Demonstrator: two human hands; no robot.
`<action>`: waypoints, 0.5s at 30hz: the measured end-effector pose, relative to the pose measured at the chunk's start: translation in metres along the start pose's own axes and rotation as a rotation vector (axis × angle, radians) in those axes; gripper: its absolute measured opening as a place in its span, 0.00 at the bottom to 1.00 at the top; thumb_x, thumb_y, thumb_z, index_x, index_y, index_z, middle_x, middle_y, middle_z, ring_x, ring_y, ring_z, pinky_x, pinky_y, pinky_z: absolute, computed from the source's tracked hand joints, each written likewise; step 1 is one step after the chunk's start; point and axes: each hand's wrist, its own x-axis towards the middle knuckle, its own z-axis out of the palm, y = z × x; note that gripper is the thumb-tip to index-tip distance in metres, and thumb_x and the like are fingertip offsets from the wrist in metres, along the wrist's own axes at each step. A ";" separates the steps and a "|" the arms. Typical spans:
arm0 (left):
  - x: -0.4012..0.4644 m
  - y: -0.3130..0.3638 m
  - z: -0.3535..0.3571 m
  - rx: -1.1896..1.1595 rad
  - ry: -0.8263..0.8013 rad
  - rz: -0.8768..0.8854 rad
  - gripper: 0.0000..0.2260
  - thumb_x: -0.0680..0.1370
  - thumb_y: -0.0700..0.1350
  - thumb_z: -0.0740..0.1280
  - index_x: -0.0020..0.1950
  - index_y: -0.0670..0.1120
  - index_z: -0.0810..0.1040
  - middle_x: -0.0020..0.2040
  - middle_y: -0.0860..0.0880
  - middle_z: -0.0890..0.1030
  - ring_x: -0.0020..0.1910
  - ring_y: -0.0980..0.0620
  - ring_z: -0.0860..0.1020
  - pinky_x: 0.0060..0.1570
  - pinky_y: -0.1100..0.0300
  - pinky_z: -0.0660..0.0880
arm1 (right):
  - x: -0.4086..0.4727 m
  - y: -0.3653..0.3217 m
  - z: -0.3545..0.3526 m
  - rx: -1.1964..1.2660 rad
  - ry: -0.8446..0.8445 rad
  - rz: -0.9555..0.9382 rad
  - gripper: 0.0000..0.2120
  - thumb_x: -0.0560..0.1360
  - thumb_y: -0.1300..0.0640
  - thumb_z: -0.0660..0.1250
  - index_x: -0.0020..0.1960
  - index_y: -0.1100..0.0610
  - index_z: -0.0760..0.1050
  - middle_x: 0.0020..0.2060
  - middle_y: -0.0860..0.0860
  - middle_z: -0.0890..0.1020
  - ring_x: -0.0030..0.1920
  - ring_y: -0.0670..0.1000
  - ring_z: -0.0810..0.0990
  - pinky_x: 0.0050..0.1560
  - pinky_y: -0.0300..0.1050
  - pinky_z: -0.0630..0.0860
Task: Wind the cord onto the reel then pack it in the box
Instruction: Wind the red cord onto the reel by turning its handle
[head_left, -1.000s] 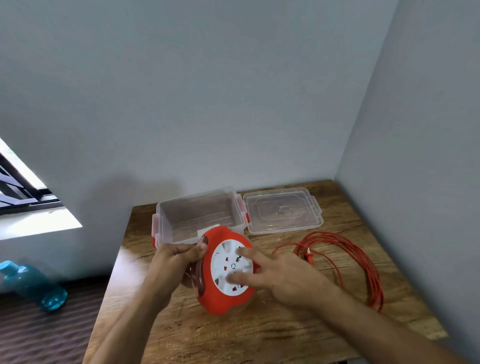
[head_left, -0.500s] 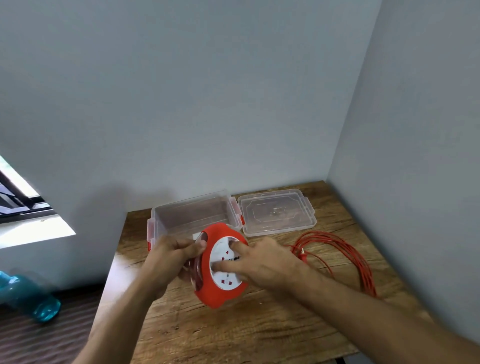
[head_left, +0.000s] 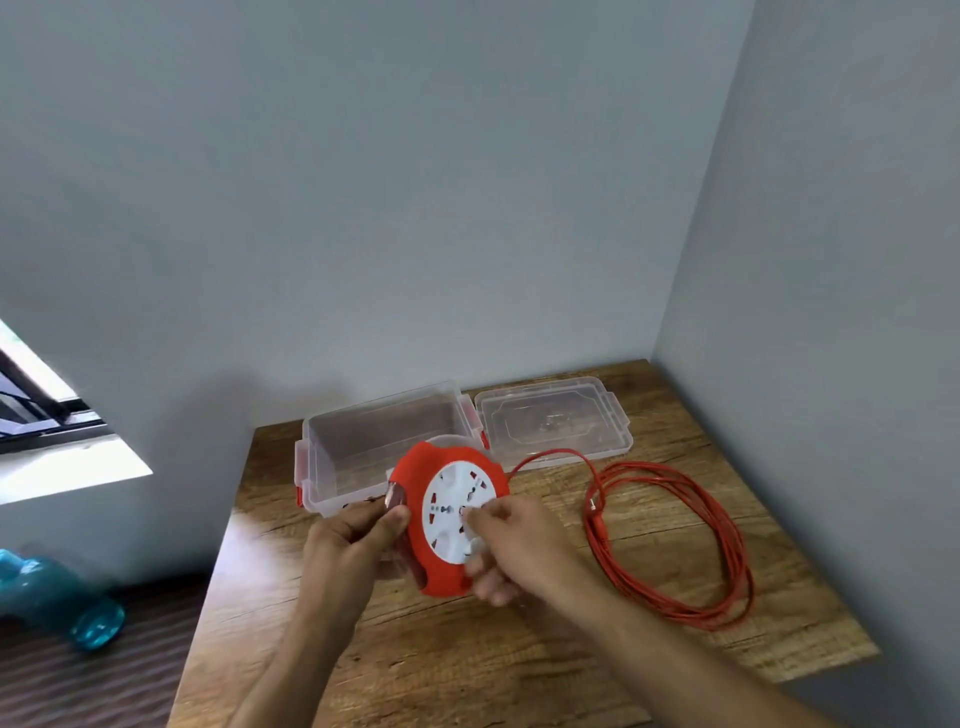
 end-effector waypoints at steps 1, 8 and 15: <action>0.002 0.002 -0.002 0.004 0.011 -0.011 0.12 0.79 0.38 0.70 0.39 0.47 0.88 0.31 0.44 0.87 0.26 0.52 0.83 0.24 0.63 0.80 | -0.001 0.006 -0.009 -0.317 0.080 -0.175 0.12 0.79 0.47 0.65 0.60 0.51 0.76 0.45 0.52 0.87 0.33 0.50 0.86 0.33 0.48 0.83; 0.025 0.017 -0.019 0.179 -0.163 -0.105 0.14 0.78 0.48 0.72 0.35 0.45 0.89 0.25 0.47 0.83 0.22 0.54 0.79 0.22 0.62 0.75 | 0.005 -0.004 -0.052 -1.537 -0.366 -0.997 0.31 0.83 0.61 0.61 0.77 0.38 0.55 0.81 0.59 0.52 0.40 0.60 0.82 0.33 0.52 0.82; 0.046 0.037 -0.022 0.346 -0.326 -0.154 0.17 0.75 0.57 0.71 0.38 0.45 0.89 0.33 0.45 0.87 0.31 0.48 0.85 0.28 0.59 0.79 | 0.014 -0.031 -0.049 -1.646 -0.399 -1.071 0.28 0.83 0.51 0.64 0.78 0.43 0.55 0.74 0.63 0.65 0.44 0.60 0.82 0.38 0.50 0.84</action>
